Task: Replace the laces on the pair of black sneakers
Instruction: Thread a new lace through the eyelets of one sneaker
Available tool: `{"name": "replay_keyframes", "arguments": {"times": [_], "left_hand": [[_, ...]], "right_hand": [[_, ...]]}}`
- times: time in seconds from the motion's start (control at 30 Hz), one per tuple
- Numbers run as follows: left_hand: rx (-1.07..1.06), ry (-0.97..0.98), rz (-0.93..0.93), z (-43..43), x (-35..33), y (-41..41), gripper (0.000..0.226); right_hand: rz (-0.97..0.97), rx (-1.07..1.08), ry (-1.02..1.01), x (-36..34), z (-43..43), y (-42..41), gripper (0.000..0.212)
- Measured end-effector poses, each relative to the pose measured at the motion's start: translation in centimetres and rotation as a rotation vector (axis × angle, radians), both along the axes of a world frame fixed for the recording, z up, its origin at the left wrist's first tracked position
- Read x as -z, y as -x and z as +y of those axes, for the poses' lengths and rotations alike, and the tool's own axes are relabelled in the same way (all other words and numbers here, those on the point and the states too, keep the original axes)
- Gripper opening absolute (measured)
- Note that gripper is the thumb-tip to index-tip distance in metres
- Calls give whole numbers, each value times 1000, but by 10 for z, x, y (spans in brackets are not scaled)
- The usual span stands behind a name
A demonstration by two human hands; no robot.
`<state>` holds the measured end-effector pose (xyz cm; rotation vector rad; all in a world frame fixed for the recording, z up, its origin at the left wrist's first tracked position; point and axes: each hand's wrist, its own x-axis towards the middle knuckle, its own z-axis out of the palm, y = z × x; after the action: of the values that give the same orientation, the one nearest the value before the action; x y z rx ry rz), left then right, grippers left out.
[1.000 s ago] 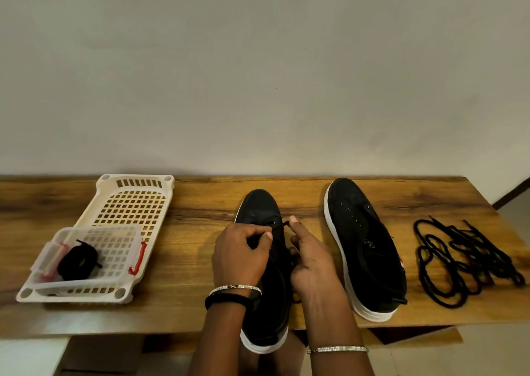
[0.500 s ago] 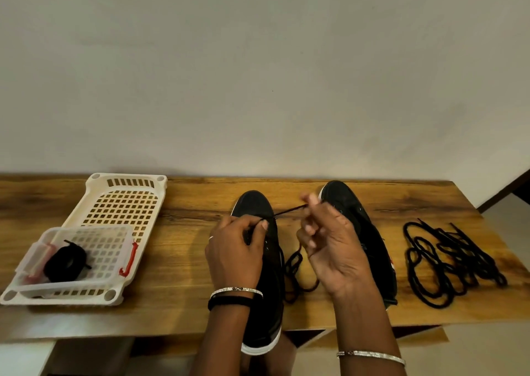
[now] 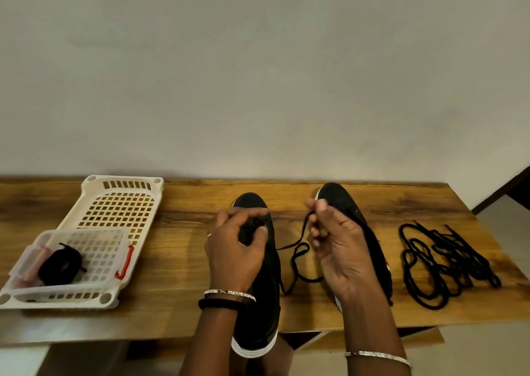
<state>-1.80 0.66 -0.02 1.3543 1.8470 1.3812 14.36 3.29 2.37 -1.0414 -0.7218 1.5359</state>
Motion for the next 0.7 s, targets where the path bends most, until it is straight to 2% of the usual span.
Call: {"name": "replay_keyframes", "arguments": {"times": [0.03, 0.17, 0.3, 0.37, 0.5, 0.7], "left_hand": [[45, -33, 44, 0, -1, -4, 24], [102, -74, 114, 1, 1, -14, 34], [98, -63, 90, 3, 2, -18, 20], [72, -21, 90, 3, 0, -18, 8], [-27, 82, 101, 3, 0, -9, 15], [-36, 142, 98, 3, 4, 1, 14]], "right_hand": [[-48, -59, -7, -1, -1, 6, 25], [-105, -143, -14, -3, -2, 19, 30], [-111, -112, -4, -2, -2, 16, 29], [-38, -50, 17, -1, -1, 13, 27], [187, 161, 42, 2, 5, -1, 29], [527, 255, 0, 0, 6, -13, 22]]}}
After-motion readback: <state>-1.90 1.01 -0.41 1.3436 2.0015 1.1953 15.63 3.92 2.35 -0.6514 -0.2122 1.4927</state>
